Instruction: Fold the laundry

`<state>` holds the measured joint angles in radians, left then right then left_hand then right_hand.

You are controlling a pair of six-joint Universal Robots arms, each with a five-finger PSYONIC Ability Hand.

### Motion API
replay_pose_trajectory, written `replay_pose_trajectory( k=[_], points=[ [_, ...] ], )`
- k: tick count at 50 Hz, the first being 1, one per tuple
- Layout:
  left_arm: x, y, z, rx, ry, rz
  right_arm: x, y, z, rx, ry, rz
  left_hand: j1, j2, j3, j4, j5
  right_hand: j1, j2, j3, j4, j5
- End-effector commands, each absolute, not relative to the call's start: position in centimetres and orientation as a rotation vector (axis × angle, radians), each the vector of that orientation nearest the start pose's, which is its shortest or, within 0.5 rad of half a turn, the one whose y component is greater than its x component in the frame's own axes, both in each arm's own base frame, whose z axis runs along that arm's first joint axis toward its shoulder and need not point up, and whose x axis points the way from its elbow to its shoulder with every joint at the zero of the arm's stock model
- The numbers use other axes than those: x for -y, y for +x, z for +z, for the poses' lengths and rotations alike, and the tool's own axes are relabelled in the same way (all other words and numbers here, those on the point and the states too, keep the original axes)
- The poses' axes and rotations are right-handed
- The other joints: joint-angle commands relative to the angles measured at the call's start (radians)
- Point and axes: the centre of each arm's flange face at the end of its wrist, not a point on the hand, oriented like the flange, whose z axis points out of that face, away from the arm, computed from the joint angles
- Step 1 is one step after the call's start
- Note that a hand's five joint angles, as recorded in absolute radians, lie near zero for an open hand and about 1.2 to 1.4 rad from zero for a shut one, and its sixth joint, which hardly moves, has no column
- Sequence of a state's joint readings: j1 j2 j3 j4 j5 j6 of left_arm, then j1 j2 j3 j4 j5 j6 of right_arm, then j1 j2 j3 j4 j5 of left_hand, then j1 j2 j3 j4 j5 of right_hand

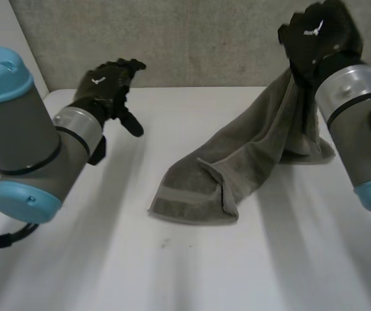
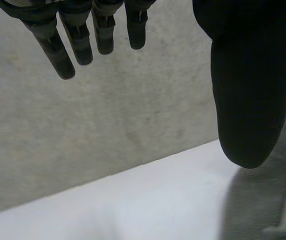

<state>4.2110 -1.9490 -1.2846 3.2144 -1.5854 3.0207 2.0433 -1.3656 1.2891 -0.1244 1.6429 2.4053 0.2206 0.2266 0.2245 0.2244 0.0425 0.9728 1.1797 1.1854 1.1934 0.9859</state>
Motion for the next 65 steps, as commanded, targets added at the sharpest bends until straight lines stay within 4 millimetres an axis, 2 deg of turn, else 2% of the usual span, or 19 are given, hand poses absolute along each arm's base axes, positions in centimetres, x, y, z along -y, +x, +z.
replay_pose_trajectory(
  k=[1, 3, 14, 20, 28, 31, 37, 45, 48, 49, 50, 51, 53, 57, 58, 60, 61, 63, 65],
  points=[
    [25.8, -33.0, 26.1, -2.812, 0.398, -2.427, 24.3, 27.2, 38.5, -1.702, -1.071, -2.725, 0.245, 0.239, 0.241, 0.242, 0.249, 0.423, 0.217, 0.211, 0.203, 0.236],
    [25.2, -33.7, 25.7, -2.870, 0.408, -2.403, 23.0, 26.7, 40.2, -1.654, -1.045, -2.758, 0.248, 0.242, 0.244, 0.244, 0.252, 0.423, 0.217, 0.211, 0.203, 0.236],
    [23.2, -36.1, 24.0, -3.246, 0.284, -2.154, 18.8, 27.9, 42.6, -1.494, -1.113, -2.803, 0.237, 0.231, 0.233, 0.233, 0.240, 0.423, 0.217, 0.211, 0.203, 0.236],
    [23.1, -36.9, 20.5, -3.345, 0.304, -1.981, 17.9, 27.9, 43.1, -1.474, -1.119, -2.827, 0.213, 0.207, 0.209, 0.209, 0.217, 0.423, 0.217, 0.211, 0.203, 0.236],
    [23.9, -37.7, 17.3, -3.375, 0.318, -1.881, 17.0, 27.6, 44.1, -1.432, -1.092, -2.851, 0.245, 0.239, 0.241, 0.241, 0.249, 0.423, 0.217, 0.211, 0.203, 0.236],
    [24.0, -37.9, 16.8, -3.381, 0.324, -1.870, 16.9, 27.6, 44.2, -1.429, -1.089, -2.854, 0.284, 0.278, 0.280, 0.280, 0.287, 0.423, 0.217, 0.211, 0.203, 0.236],
    [22.6, -39.4, 16.4, -3.475, 0.506, -1.848, 16.9, 27.6, 43.9, -1.435, -1.098, -2.843, 0.289, 0.283, 0.286, 0.286, 0.293, 0.423, 0.217, 0.211, 0.203, 0.236],
    [22.3, -40.9, 16.5, -3.469, 0.619, -2.000, 16.0, 28.4, 43.3, -1.418, -1.132, -2.799, 0.245, 0.239, 0.241, 0.242, 0.249, 0.423, 0.217, 0.211, 0.203, 0.236],
    [21.9, -41.4, 15.5, -3.483, 0.651, -1.974, 15.8, 28.6, 43.0, -1.416, -1.141, -2.789, 0.366, 0.360, 0.362, 0.362, 0.369, 0.423, 0.217, 0.211, 0.203, 0.236],
    [21.7, -41.6, 15.4, -3.483, 0.662, -1.973, 15.9, 28.6, 42.9, -1.419, -1.144, -2.786, 0.691, 0.685, 0.687, 0.687, 0.695, 0.423, 0.217, 0.211, 0.203, 0.236],
    [21.7, -41.6, 15.4, -3.483, 0.662, -1.973, 15.9, 28.6, 42.9, -1.419, -1.144, -2.786, 0.695, 0.689, 0.691, 0.691, 0.698, 0.423, 0.217, 0.211, 0.203, 0.236],
    [21.6, -41.5, 15.4, -3.473, 0.651, -1.972, 15.9, 28.7, 42.8, -1.420, -1.150, -2.784, 1.133, 1.127, 1.130, 1.130, 1.137, 0.423, 0.217, 0.211, 0.203, 0.236],
    [21.6, -41.4, 15.6, -3.449, 0.644, -1.993, 16.1, 28.7, 42.7, -1.426, -1.152, -2.783, 1.176, 1.170, 1.172, 1.172, 1.179, 0.423, 0.217, 0.211, 0.203, 0.236],
    [24.2, -39.3, 18.8, -3.194, 0.429, -2.223, 16.9, 28.6, 42.1, -1.465, -1.170, -2.777, 1.176, 1.170, 1.172, 1.172, 1.179, 0.423, 0.217, 0.211, 0.203, 0.236],
    [24.3, -39.2, 18.8, -3.193, 0.428, -2.224, 17.1, 28.6, 41.7, -1.483, -1.180, -2.766, 1.176, 1.170, 1.172, 1.172, 1.179, 0.423, 0.217, 0.211, 0.203, 0.236],
    [28.3, -34.8, 22.4, -2.900, 0.153, -2.375, 17.5, 28.5, 41.3, -1.504, -1.186, -2.760, 1.176, 1.170, 1.172, 1.172, 1.179, 0.423, 0.217, 0.211, 0.203, 0.236],
    [28.3, -34.7, 22.4, -2.899, 0.152, -2.376, 18.2, 28.1, 40.7, -1.547, -1.195, -2.755, 1.176, 1.170, 1.172, 1.172, 1.179, 0.423, 0.217, 0.211, 0.203, 0.236],
    [29.5, -32.1, 25.2, -2.765, 0.120, -2.443, 19.1, 27.7, 39.9, -1.600, -1.206, -2.746, 1.176, 1.170, 1.172, 1.172, 1.179, 0.423, 0.217, 0.211, 0.203, 0.236],
    [29.5, -31.0, 26.5, -2.724, 0.128, -2.469, 19.9, 27.1, 39.1, -1.658, -1.213, -2.737, 1.176, 1.170, 1.172, 1.172, 1.179, 0.423, 0.217, 0.211, 0.203, 0.236]
  ],
)
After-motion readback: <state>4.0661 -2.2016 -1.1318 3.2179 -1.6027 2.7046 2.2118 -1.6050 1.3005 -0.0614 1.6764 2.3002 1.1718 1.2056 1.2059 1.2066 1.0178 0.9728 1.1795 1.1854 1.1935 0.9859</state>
